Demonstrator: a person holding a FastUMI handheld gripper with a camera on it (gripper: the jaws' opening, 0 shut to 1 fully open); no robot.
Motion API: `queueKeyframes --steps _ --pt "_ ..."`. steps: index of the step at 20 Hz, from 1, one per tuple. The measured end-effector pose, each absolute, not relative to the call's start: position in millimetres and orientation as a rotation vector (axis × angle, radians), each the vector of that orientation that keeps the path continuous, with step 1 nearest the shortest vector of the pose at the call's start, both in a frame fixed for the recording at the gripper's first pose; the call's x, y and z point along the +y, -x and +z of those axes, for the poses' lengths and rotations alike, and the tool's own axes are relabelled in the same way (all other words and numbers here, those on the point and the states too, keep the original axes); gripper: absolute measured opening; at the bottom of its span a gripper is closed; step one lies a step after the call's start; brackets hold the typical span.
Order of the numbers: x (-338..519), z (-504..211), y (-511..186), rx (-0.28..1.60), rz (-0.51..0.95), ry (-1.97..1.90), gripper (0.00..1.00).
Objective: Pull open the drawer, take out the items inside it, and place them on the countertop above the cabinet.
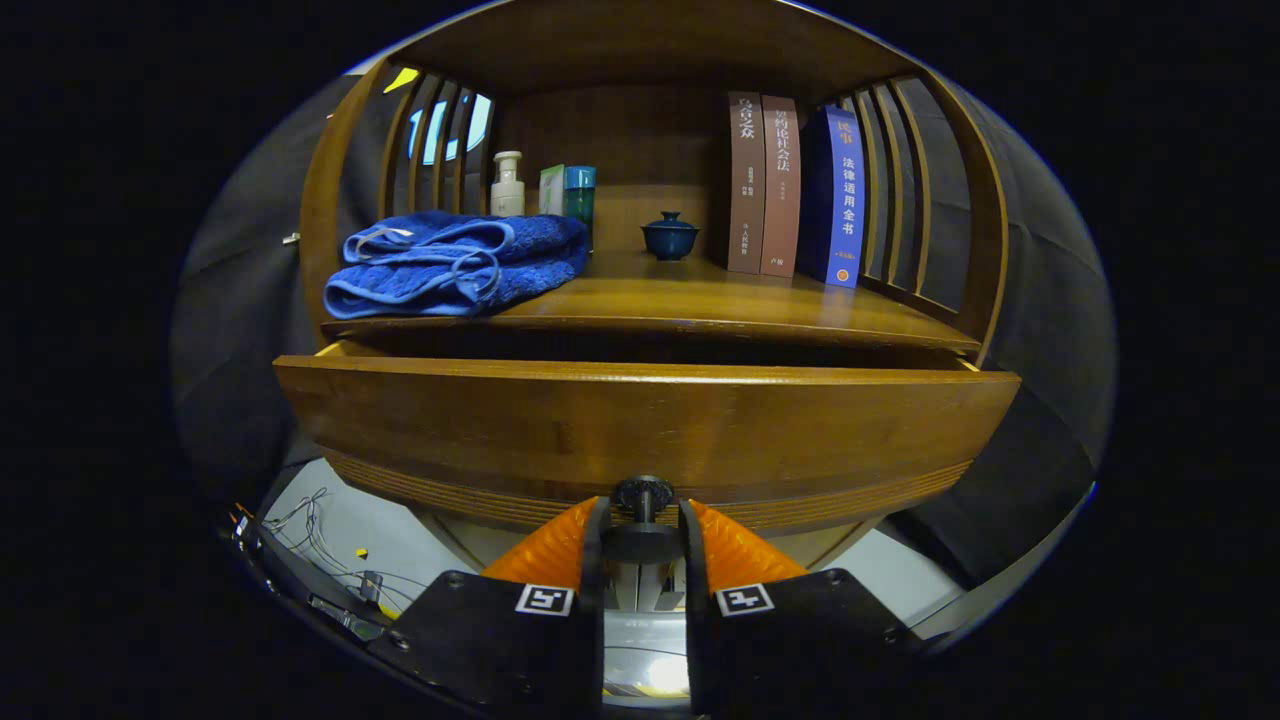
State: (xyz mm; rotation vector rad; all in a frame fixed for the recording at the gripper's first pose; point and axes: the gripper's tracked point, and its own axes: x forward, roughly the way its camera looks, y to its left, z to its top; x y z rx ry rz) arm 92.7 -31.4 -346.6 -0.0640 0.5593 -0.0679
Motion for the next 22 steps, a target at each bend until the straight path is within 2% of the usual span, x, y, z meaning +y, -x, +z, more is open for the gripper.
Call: queueKeyframes --steps 12,20,22 --pt "-29.0 -336.1 12.0 0.624 -0.11 0.021 0.37" --pt "-29.8 -343.8 38.0 0.681 -0.126 0.015 0.37" --pt "-29.3 -343.5 37.8 0.678 -0.134 -0.011 0.43"
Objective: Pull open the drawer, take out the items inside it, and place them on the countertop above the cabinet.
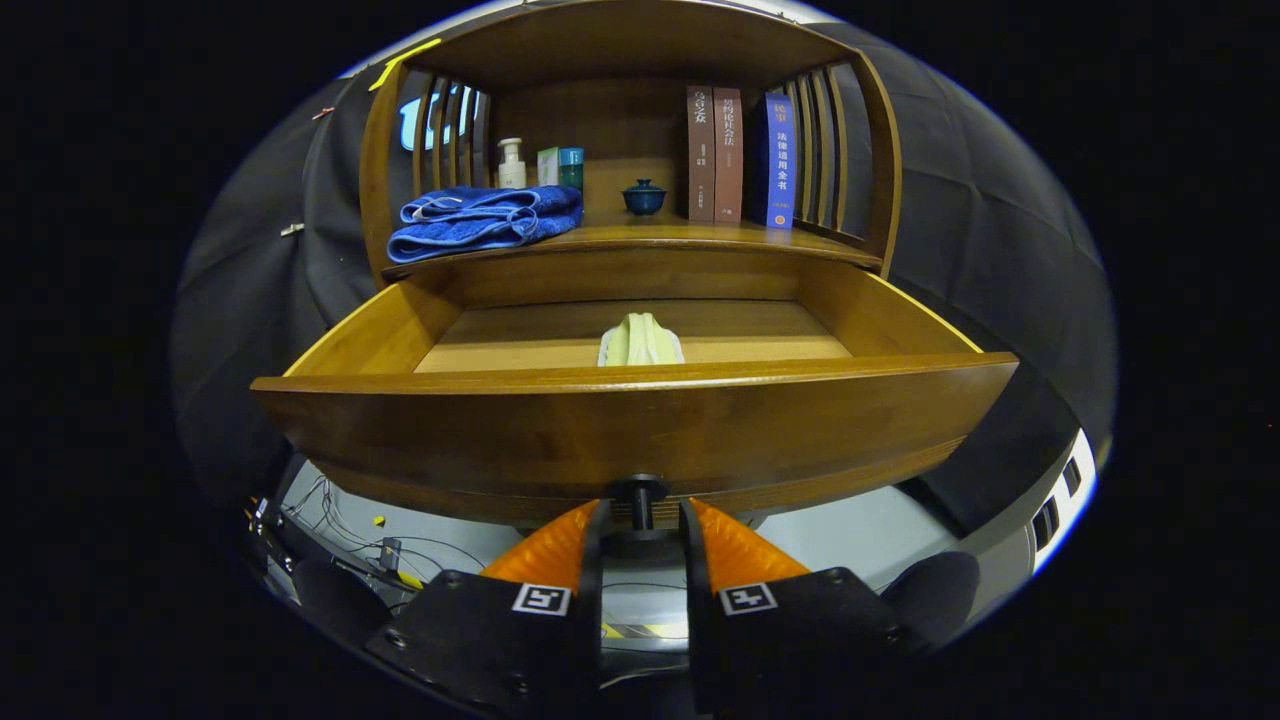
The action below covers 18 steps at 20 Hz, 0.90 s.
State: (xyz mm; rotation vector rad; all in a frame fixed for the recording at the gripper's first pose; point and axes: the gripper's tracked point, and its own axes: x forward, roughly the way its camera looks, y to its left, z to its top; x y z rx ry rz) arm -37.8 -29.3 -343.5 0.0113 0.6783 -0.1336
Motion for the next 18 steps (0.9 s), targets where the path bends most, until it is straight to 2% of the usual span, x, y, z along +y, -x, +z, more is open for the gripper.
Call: queueKeyframes --steps 2,7,13,18 --pt "-32.1 -340.9 42.7 0.677 -0.152 -0.038 0.48" --pt "-42.8 -266.9 50.7 0.53 -0.197 -0.048 1.0" --pt "-43.1 -196.8 -19.3 0.471 -0.167 -0.075 1.0" --pt "-31.3 -211.1 -88.2 0.599 -0.111 -0.061 1.0"
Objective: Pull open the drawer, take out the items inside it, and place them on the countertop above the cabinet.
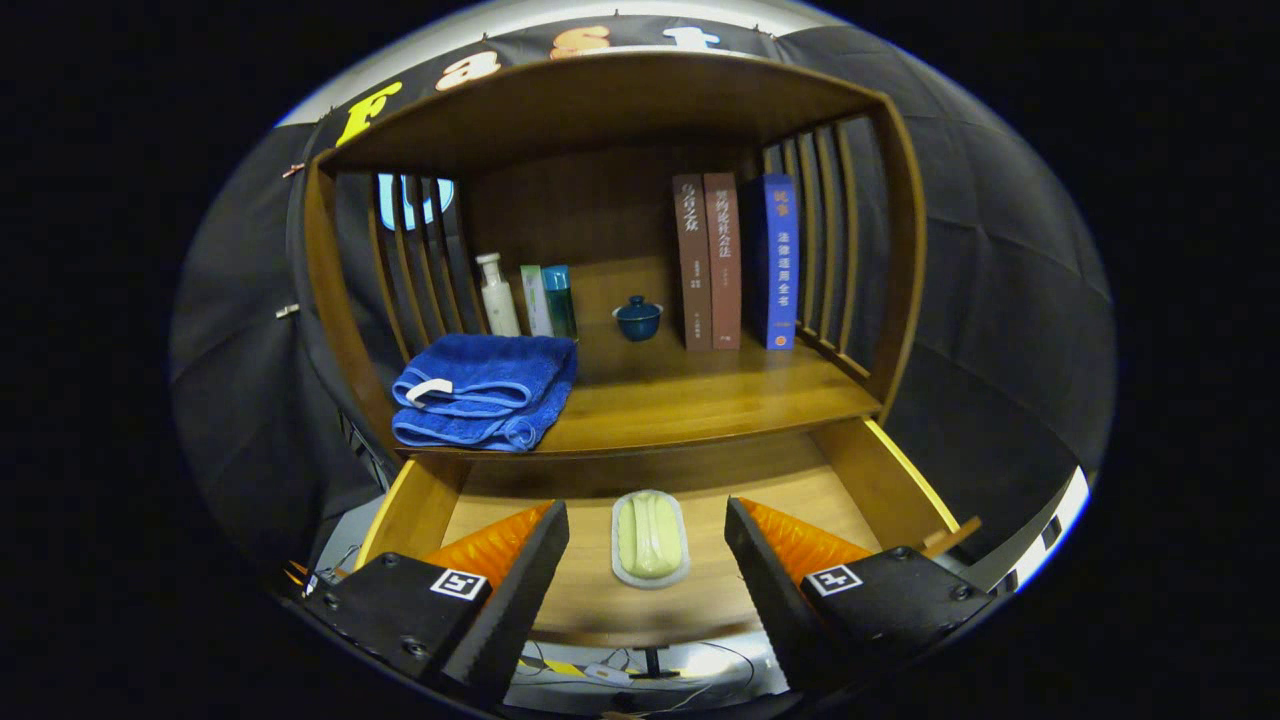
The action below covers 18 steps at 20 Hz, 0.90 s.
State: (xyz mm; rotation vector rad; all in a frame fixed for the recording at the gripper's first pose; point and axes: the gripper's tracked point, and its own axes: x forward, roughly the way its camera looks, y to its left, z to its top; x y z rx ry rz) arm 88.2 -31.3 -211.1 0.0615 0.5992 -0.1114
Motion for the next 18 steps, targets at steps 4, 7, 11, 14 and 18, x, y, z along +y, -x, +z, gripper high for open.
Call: queueKeyframes --steps 4,7,11,14,18 --pt "-30.8 -256.8 -120.1 0.77 -0.102 -0.028 1.0" --pt "-33.5 -284.2 -133.4 0.87 -0.101 -0.004 1.0" --pt "-41.8 -321.8 -137.5 1.031 -0.117 -0.022 1.0" --pt "-44.3 -345.6 -133.4 1.134 -0.111 0.003 0.88" --pt "-43.1 -365.2 -131.2 1.21 -0.109 -0.011 0.64"
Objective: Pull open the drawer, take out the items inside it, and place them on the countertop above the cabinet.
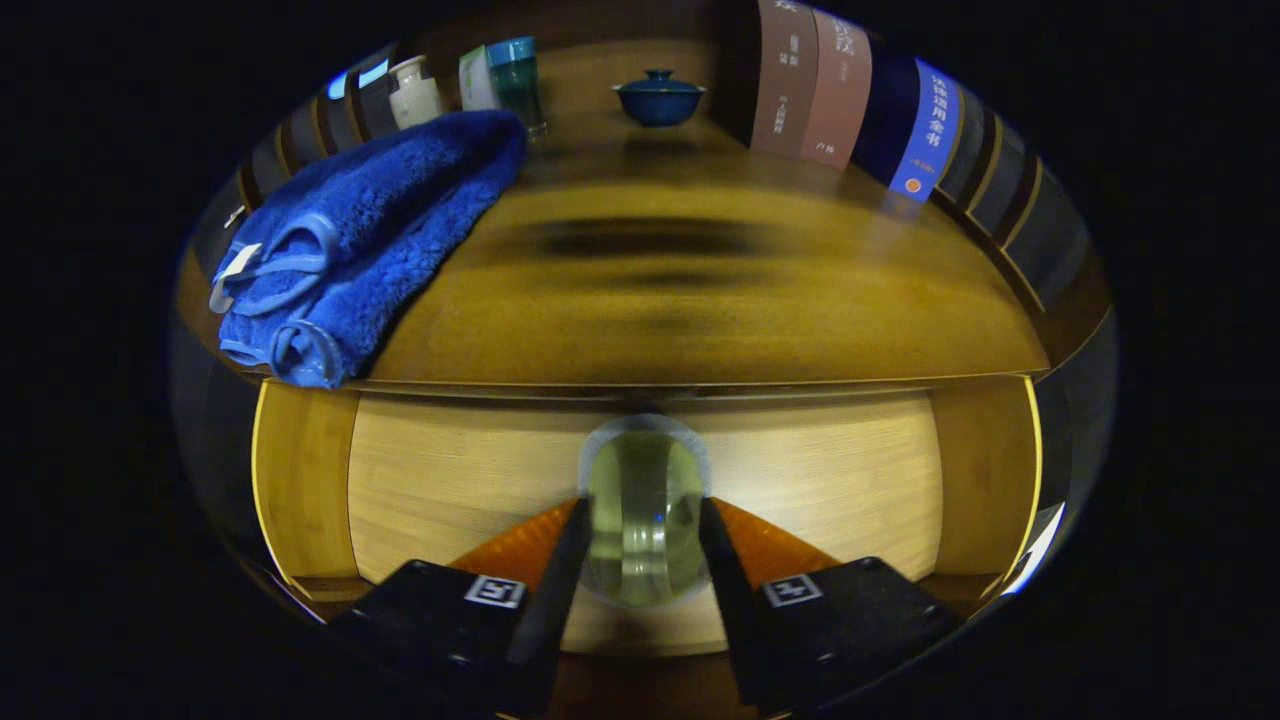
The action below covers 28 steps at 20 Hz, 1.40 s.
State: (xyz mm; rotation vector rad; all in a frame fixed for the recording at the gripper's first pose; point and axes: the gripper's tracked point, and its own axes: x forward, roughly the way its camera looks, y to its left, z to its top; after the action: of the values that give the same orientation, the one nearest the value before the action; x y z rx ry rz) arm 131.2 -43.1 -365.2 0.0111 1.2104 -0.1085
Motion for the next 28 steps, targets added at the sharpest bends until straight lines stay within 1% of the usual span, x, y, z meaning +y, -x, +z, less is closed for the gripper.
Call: queueKeyframes --steps 2,4,5,6,8,11,12,13,19,21,25,28 --pt "-43.2 -365.1 -134.3 1.212 -0.11 -0.016 0.52" --pt "-43.2 -367.9 -132.9 1.24 -0.099 -0.011 0.52" --pt "-44.3 -382.3 -140.4 1.231 -0.106 -0.014 0.47" --pt "-47.2 -362.0 -135.7 1.237 -0.109 -0.007 0.41" --pt "-44.7 -367.3 -134.5 1.237 -0.102 -0.002 0.31" --pt "-46.7 -359.6 -144.0 1.23 -0.096 0.0 0.31" --pt "-47.9 -372.0 -137.1 1.219 -0.113 -0.017 0.21" --pt "-47.8 -366.5 -135.5 1.218 -0.112 -0.027 0.11" --pt "-47.7 -359.3 -133.5 1.207 -0.092 -0.005 0.11" --pt "-46.5 -348.5 -127.8 1.176 -0.085 -0.008 0.11" --pt "-51.8 -301.0 -113.0 1.068 -0.102 -0.003 0.11" --pt "-47.0 -251.2 -107.2 0.954 -0.078 -0.014 0.11"
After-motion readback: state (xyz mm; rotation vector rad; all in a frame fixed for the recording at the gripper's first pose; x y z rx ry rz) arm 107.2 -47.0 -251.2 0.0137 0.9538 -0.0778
